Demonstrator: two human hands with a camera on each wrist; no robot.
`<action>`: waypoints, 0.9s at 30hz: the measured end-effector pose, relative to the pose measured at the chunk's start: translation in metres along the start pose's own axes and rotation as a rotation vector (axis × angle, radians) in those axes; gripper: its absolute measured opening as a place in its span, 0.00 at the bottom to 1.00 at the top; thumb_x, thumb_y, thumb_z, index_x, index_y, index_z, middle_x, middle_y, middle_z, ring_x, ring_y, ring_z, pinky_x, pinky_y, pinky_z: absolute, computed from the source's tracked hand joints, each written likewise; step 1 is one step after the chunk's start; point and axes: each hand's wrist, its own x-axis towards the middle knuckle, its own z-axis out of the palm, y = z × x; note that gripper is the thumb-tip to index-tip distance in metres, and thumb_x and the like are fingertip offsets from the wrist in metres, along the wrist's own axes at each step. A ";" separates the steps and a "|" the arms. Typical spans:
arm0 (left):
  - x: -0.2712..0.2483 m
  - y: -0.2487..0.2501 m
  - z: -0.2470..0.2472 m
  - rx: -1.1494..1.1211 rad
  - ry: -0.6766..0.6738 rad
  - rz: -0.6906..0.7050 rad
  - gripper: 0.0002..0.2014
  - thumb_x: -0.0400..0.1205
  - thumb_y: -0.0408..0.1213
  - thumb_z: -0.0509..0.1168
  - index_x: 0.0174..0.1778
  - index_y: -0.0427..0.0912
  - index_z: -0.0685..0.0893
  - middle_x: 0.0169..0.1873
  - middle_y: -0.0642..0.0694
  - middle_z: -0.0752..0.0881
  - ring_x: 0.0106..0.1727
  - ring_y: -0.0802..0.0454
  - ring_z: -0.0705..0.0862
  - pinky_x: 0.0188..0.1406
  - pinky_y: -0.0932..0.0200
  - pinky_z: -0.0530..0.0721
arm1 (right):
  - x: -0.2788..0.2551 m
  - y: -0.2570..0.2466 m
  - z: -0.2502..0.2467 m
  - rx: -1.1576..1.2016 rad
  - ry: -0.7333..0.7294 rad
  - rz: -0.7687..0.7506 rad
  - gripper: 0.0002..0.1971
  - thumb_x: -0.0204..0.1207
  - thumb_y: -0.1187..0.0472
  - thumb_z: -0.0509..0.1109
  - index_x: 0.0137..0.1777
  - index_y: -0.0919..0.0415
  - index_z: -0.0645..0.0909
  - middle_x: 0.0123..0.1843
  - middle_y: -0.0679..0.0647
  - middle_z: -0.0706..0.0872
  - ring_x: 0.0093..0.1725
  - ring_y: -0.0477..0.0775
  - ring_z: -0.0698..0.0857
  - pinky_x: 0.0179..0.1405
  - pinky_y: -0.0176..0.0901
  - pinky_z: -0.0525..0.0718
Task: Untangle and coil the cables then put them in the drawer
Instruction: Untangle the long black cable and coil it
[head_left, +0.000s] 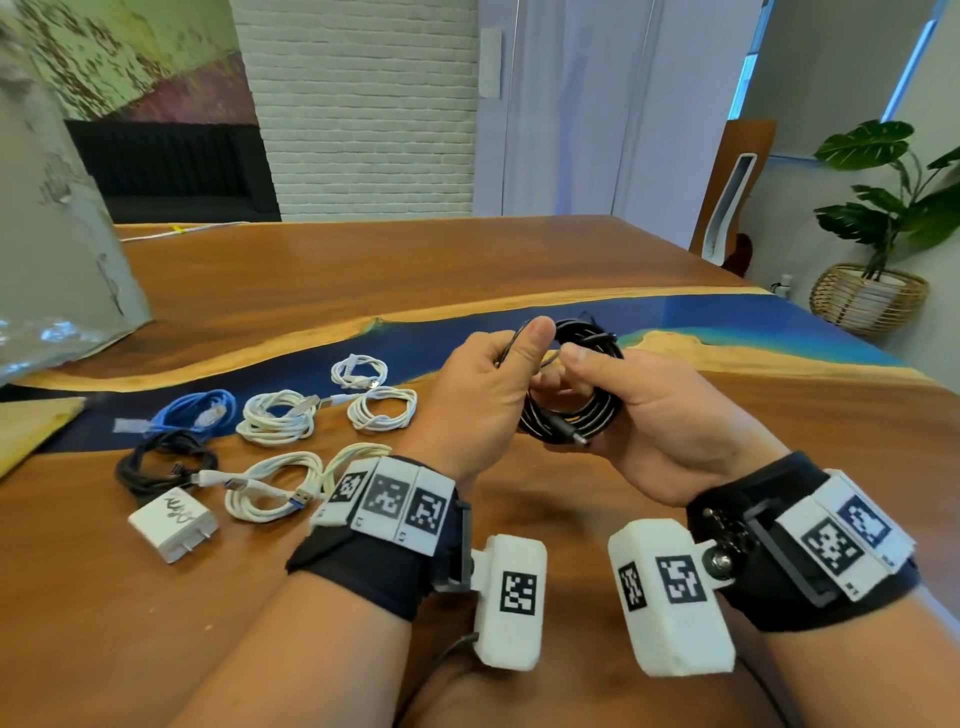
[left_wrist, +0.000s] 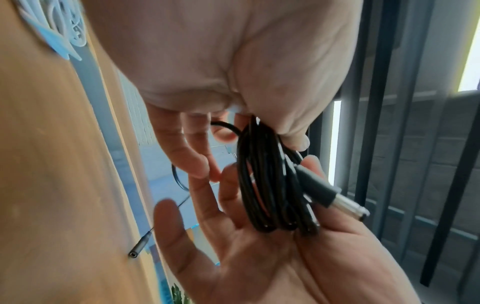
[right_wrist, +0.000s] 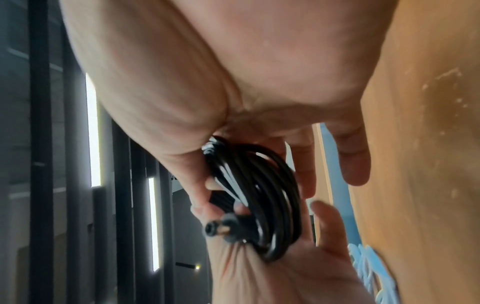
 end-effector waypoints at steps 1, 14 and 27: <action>0.000 -0.001 -0.001 0.030 0.014 0.010 0.32 0.80 0.69 0.64 0.38 0.38 0.89 0.39 0.28 0.88 0.41 0.31 0.87 0.52 0.27 0.84 | 0.002 0.001 -0.002 -0.072 0.033 -0.015 0.18 0.70 0.48 0.76 0.50 0.63 0.89 0.51 0.64 0.91 0.58 0.66 0.89 0.71 0.71 0.82; -0.003 -0.002 -0.004 -0.093 -0.045 -0.041 0.11 0.84 0.37 0.72 0.52 0.31 0.90 0.33 0.53 0.91 0.31 0.64 0.86 0.32 0.73 0.79 | 0.002 -0.004 -0.010 0.246 0.060 -0.058 0.23 0.73 0.65 0.73 0.69 0.67 0.80 0.51 0.63 0.89 0.48 0.58 0.88 0.58 0.56 0.90; -0.001 -0.012 0.001 -0.176 0.049 -0.156 0.17 0.86 0.45 0.70 0.29 0.50 0.85 0.34 0.37 0.72 0.18 0.52 0.66 0.17 0.62 0.63 | 0.003 -0.004 -0.009 -0.132 0.210 -0.118 0.25 0.76 0.80 0.70 0.70 0.60 0.77 0.52 0.66 0.88 0.50 0.62 0.88 0.55 0.57 0.85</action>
